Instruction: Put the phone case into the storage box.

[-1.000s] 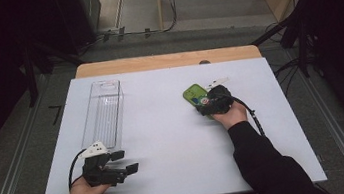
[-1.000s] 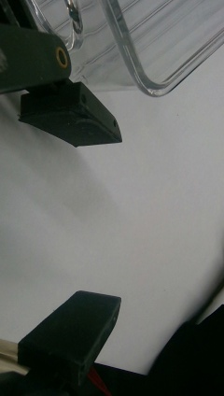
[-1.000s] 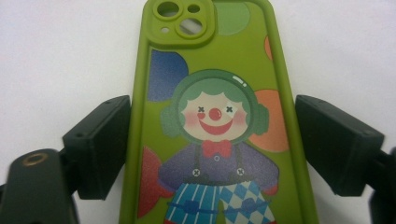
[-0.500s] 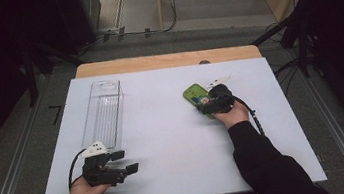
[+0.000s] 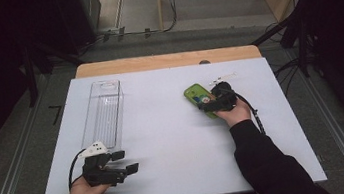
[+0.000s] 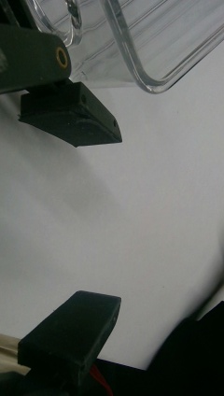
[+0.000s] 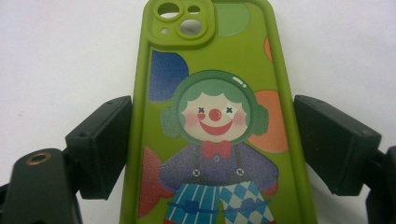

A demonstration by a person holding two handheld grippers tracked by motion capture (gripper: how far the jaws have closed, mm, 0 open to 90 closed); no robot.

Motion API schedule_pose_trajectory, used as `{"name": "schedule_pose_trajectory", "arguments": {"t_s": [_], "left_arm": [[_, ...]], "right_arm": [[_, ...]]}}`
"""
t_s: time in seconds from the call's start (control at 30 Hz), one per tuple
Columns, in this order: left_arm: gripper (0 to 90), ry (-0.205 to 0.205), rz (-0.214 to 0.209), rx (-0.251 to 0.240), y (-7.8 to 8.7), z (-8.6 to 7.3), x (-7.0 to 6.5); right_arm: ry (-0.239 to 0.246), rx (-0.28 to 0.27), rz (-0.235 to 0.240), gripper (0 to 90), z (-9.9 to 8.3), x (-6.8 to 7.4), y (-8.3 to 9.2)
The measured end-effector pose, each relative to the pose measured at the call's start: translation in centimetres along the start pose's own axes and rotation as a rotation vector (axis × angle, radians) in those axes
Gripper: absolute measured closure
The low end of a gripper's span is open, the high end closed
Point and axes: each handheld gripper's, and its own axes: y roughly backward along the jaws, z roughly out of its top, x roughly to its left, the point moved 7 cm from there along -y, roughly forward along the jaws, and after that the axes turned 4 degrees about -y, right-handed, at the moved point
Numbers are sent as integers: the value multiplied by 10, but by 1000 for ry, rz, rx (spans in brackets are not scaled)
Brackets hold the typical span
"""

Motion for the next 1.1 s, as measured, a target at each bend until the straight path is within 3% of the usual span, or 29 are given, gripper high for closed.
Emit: {"name": "schedule_pose_trajectory", "arguments": {"t_s": [0.47,0.77,1.1], "left_arm": [[191,13,-11,17,-1,0,-1],[190,31,-9,30,-2,1,-2],[185,35,-29,6,0,5,-5]], "right_arm": [[-42,-25,75,145,6,12,19],[-45,-45,120,145,5,22,38],[-46,-44,146,145,-4,35,54]]}}
